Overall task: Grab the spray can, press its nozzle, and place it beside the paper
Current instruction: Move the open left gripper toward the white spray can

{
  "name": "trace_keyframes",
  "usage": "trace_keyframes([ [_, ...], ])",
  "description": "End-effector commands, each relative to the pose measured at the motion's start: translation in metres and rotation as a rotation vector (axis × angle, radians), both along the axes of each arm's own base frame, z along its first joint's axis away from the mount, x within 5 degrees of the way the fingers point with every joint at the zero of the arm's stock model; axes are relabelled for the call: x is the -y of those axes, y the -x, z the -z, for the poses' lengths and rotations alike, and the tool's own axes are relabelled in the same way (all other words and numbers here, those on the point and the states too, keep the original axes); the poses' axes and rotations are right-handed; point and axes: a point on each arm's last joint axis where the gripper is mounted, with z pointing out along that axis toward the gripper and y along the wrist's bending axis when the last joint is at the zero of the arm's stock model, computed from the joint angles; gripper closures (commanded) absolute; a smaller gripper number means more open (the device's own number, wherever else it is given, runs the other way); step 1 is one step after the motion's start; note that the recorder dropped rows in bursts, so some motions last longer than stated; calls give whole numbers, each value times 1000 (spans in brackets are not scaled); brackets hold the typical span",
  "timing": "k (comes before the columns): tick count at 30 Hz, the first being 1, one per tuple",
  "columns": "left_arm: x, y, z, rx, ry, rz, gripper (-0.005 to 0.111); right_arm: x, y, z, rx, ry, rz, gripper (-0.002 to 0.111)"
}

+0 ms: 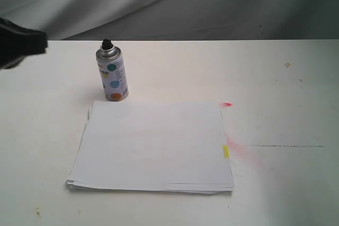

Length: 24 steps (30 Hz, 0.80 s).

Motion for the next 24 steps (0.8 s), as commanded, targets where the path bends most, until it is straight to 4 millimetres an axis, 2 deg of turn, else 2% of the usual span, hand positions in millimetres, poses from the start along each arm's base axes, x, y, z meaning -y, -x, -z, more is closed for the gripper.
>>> trace_keyframes([
  [1, 20, -17, 41, 40, -69, 19, 107, 0, 0, 1, 0, 16, 4, 108],
  [3, 23, -25, 63, 46, -106, 10, 107, 0, 0, 1, 0, 16, 4, 108],
  [8, 16, -37, 120, 14, -136, -109, 107, 0, 0, 1, 0, 16, 4, 108],
  [12, 12, -42, 155, 30, -213, -138, 107, 0, 0, 1, 0, 16, 4, 108],
  [18, 11, -49, 188, 18, -234, -168, 107, 0, 0, 1, 0, 16, 4, 108],
  [24, 24, -49, 201, 26, -299, 20, 107, 0, 0, 1, 0, 16, 4, 108],
])
